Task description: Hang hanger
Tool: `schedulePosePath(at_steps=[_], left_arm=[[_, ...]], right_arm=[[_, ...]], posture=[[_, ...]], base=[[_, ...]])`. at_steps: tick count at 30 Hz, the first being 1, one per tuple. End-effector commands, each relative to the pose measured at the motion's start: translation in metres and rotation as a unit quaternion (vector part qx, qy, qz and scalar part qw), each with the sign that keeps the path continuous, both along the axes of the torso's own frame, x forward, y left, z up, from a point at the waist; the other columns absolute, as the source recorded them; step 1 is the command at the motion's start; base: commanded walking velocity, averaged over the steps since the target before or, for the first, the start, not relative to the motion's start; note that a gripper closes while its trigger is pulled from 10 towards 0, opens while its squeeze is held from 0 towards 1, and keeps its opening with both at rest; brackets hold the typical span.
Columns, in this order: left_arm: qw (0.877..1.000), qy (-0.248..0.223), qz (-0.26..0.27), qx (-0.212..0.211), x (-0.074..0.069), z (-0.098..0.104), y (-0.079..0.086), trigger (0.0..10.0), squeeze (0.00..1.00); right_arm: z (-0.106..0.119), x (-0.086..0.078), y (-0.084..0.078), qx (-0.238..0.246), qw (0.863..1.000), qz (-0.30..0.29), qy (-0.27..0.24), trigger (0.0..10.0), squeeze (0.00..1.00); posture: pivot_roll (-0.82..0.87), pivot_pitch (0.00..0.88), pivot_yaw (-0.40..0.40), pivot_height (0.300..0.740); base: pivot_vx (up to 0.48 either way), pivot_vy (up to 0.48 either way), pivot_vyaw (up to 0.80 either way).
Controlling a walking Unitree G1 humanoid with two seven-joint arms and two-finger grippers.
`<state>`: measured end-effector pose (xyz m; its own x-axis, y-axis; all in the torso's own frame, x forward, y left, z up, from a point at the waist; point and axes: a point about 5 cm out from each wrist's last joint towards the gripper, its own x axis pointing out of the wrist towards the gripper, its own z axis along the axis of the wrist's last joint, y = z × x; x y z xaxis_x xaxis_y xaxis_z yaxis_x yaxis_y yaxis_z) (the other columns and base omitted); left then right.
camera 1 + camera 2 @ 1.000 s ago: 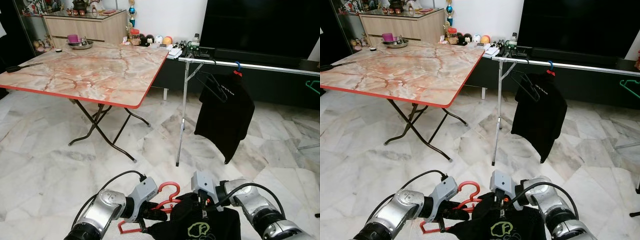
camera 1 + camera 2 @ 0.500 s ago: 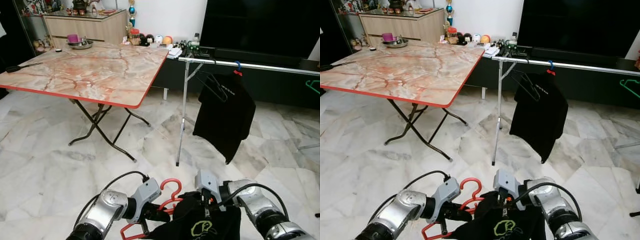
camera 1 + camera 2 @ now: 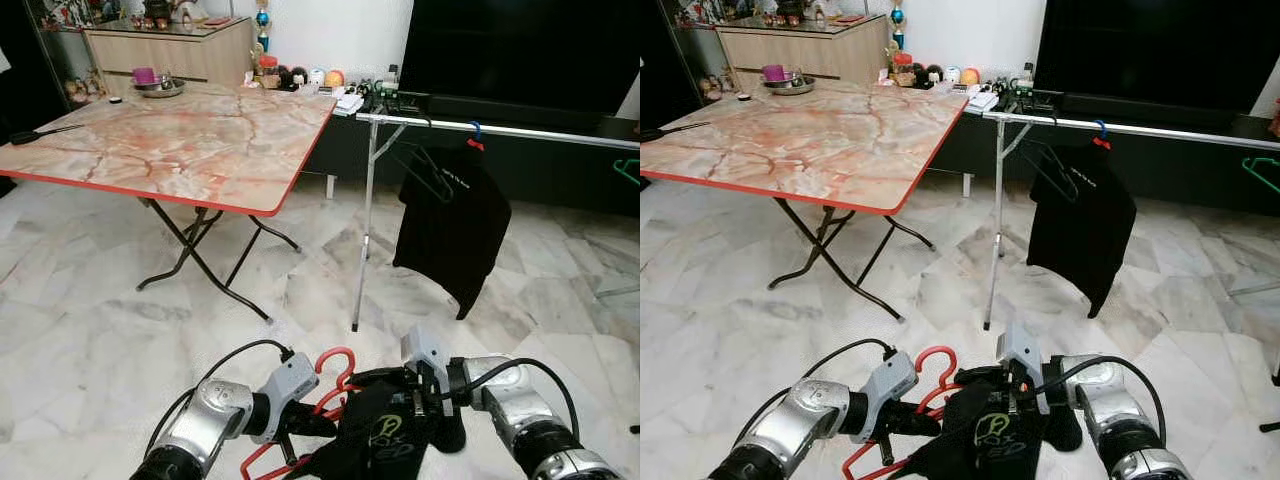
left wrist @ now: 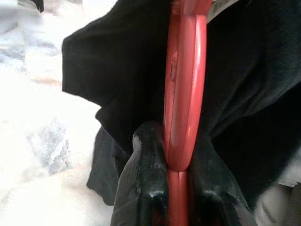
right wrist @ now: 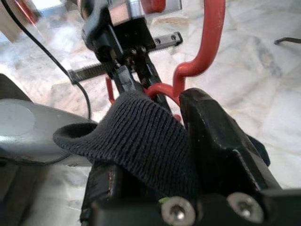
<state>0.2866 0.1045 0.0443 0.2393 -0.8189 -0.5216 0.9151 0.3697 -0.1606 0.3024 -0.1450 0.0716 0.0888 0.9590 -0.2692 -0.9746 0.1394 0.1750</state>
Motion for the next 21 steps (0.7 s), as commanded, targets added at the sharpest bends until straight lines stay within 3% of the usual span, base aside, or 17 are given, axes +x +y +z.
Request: schedulePosePath(at_steps=[1, 4, 5, 6, 9, 15, 21], left_arm=[[1.0, 0.003, 0.003, -0.004, 0.001, 0.001, -0.001, 0.0, 0.0], [1.0, 0.003, 0.004, -0.004, 0.001, 0.001, -0.001, 0.0, 0.0], [1.0, 0.004, 0.004, -0.004, 0.001, 0.0, -0.001, 0.0, 0.0], [1.0, 0.004, 0.004, -0.004, 0.0, 0.0, 0.0, 0.0, 0.0], [1.0, 0.005, 0.004, -0.005, 0.0, 0.0, 0.0, 0.0, 0.0], [1.0, 0.007, -0.001, 0.004, -0.003, -0.003, 0.004, 0.0, 0.0], [1.0, 0.007, -0.003, 0.014, -0.005, -0.005, 0.009, 0.0, 0.0]], right_arm=[[0.01, 0.004, 0.0, 0.032, 0.999, -0.006, -0.013, 10.0, 0.0], [0.012, 0.005, -0.001, 0.041, 0.999, -0.013, -0.013, 10.0, 0.0], [0.014, 0.006, -0.002, 0.048, 0.998, -0.024, -0.015, 9.0, 0.0], [0.016, 0.009, -0.006, 0.057, 0.997, -0.046, -0.018, 0.0, 0.0], [0.019, 0.011, -0.01, 0.068, 0.996, -0.063, -0.018, 0.0, 0.0], [0.011, 0.006, -0.024, 0.03, 0.996, -0.083, -0.019, 0.0, 0.0], [0.007, 0.002, -0.029, 0.027, 0.995, -0.095, -0.015, 0.0, 0.0]], posture=[[0.17, 0.015, -0.045, 0.74], [0.17, 0.017, -0.045, 0.74], [0.16, 0.019, -0.044, 0.74], [0.16, 0.02, -0.044, 0.74], [0.16, 0.02, -0.044, 0.74], [0.15, 0.024, -0.041, 0.74], [0.15, 0.024, -0.039, 0.74]], base=[[0.0, 0.0, 0.0], [0.0, 0.0, 0.0], [0.0, 0.0, 0.0], [0.0, 0.0, 0.0], [0.0, 0.0, 0.0], [0.0, 0.0, 0.0], [0.0, 0.0, 0.0]])
